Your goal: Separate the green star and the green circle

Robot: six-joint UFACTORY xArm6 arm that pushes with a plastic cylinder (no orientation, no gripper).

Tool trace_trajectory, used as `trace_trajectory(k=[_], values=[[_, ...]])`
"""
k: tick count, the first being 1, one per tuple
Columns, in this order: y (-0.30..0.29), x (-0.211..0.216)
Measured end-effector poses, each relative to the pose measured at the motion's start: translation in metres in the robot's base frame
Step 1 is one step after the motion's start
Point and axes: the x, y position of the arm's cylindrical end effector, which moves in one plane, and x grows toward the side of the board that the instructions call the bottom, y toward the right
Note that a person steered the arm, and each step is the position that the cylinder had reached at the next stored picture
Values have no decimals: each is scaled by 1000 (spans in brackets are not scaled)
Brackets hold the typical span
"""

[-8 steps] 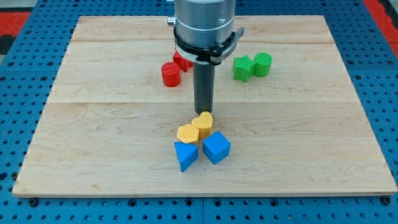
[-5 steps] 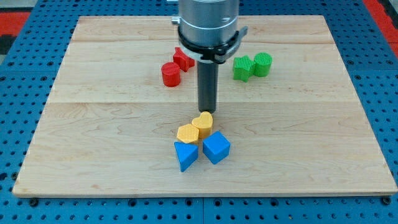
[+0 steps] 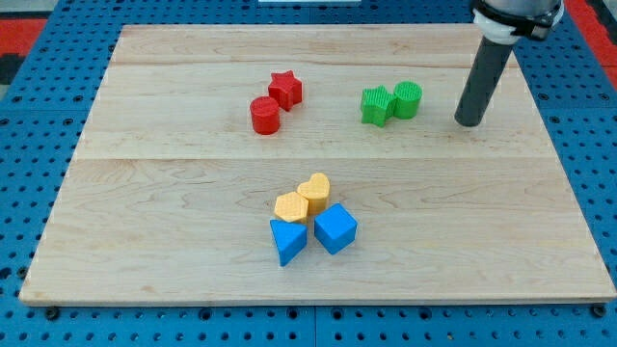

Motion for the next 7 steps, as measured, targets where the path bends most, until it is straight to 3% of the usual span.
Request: trace_trajectory(k=[2,4,7], values=[[-3,-17],[-51,-25],[-52,-42]])
